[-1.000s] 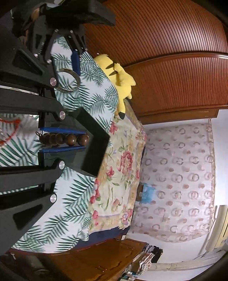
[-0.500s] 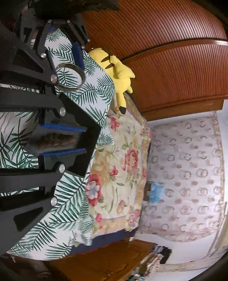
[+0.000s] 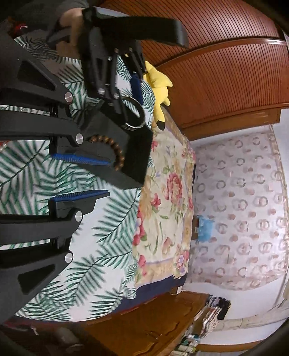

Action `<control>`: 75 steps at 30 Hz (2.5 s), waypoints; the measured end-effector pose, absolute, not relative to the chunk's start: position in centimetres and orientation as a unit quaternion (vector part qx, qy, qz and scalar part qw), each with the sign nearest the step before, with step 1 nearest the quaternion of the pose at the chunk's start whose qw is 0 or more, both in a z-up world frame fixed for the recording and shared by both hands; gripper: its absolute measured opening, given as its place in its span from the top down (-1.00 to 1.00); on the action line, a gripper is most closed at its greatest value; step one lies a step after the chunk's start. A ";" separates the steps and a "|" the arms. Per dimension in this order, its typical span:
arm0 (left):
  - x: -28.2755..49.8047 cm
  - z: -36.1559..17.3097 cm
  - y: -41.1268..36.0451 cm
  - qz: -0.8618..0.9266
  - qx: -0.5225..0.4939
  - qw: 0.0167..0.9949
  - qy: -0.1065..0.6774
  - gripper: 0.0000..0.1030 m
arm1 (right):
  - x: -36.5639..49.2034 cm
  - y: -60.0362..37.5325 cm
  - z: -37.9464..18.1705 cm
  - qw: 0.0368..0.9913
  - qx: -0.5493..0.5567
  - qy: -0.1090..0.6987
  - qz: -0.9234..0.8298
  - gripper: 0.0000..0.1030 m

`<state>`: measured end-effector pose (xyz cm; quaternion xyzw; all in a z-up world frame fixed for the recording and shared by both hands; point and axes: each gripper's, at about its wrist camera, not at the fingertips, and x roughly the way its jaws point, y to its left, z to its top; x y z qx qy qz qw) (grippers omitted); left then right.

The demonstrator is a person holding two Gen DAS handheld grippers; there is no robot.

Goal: Organize jewelry
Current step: 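Carry the bead bracelet into the black box and open the right gripper, then lower the left gripper onto the green jade bangle and grasp it, then lift the jade bangle with the left gripper while the right gripper grasps a pearl necklace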

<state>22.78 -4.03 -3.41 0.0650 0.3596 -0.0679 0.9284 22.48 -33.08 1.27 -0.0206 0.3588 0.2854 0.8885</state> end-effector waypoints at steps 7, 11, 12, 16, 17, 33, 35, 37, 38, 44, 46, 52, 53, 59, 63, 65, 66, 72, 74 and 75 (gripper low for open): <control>22.4 -3.2 -4.4 -0.070 0.063 0.930 0.355 -0.29 | 20.3 -34.3 0.2 0.890 -0.021 0.356 0.283 0.51; 20.3 -2.5 -4.1 -0.081 0.053 0.931 0.351 -0.29 | 17.5 -34.5 0.2 0.893 -0.030 0.343 0.291 0.52; 19.5 -2.3 -4.0 -0.082 0.054 0.932 0.350 -0.29 | 16.9 -34.6 0.1 0.893 -0.032 0.341 0.292 0.51; 16.9 -2.0 -3.7 -0.093 0.048 0.933 0.345 -0.30 | 13.9 -35.0 -0.2 0.894 -0.030 0.334 0.299 0.51; 16.5 -2.0 -3.6 -0.094 0.048 0.933 0.344 -0.30 | 13.2 -35.1 -0.3 0.894 -0.030 0.333 0.299 0.51; 8.4 -4.8 -3.8 -0.148 0.024 0.920 0.362 -0.29 | 6.7 -35.3 -3.9 0.887 -0.039 0.357 0.289 0.33; 7.9 -5.5 -4.1 -0.152 0.026 0.917 0.368 -0.27 | 6.4 -35.0 -4.4 0.887 -0.043 0.360 0.288 0.33; 7.7 -6.3 -4.2 -0.159 0.021 0.911 0.380 -0.08 | 6.3 -34.7 -4.8 0.885 -0.047 0.363 0.288 0.33; 7.7 -6.6 -4.2 -0.162 0.018 0.908 0.385 -0.04 | 6.2 -34.6 -5.0 0.884 -0.049 0.365 0.287 0.33; 7.8 -8.4 -4.5 -0.175 0.007 0.894 0.412 0.48 | 6.0 -34.3 -5.4 0.884 -0.058 0.365 0.285 0.33; 7.9 -8.8 -4.7 -0.174 0.005 0.892 0.418 0.53 | 6.0 -34.2 -5.5 0.884 -0.060 0.365 0.286 0.33; 8.6 -9.5 -4.9 -0.164 0.008 0.887 0.431 0.62 | 6.1 -34.1 -5.5 0.884 -0.063 0.365 0.286 0.33; 8.7 -9.6 -5.0 -0.163 0.009 0.887 0.433 0.63 | 6.1 -34.2 -5.5 0.883 -0.062 0.366 0.286 0.33; 9.1 -9.7 -5.6 -0.150 0.034 0.892 0.424 0.67 | 6.2 -34.0 -5.6 0.883 -0.062 0.367 0.286 0.33; 8.9 -9.7 -6.0 -0.145 0.050 0.896 0.417 0.84 | 6.2 -34.1 -5.6 0.883 -0.061 0.367 0.286 0.33; 8.5 -9.4 -5.7 -0.143 0.047 0.900 0.409 0.84 | 6.2 -34.1 -5.6 0.883 -0.062 0.367 0.286 0.33; 8.2 -9.2 -5.6 -0.143 0.045 0.903 0.403 0.84 | 6.2 -34.1 -5.6 0.883 -0.061 0.367 0.286 0.33; 6.1 -6.7 -4.3 -0.140 0.024 0.921 0.362 0.85 | 6.2 -34.1 -5.6 0.884 -0.061 0.366 0.285 0.33; 5.6 -6.0 -3.9 -0.141 0.015 0.925 0.352 0.85 | 6.2 -34.1 -5.6 0.884 -0.061 0.366 0.285 0.33; 5.4 -5.8 -3.7 -0.139 0.014 0.927 0.347 0.85 | 6.2 -34.2 -5.6 0.884 -0.060 0.366 0.285 0.33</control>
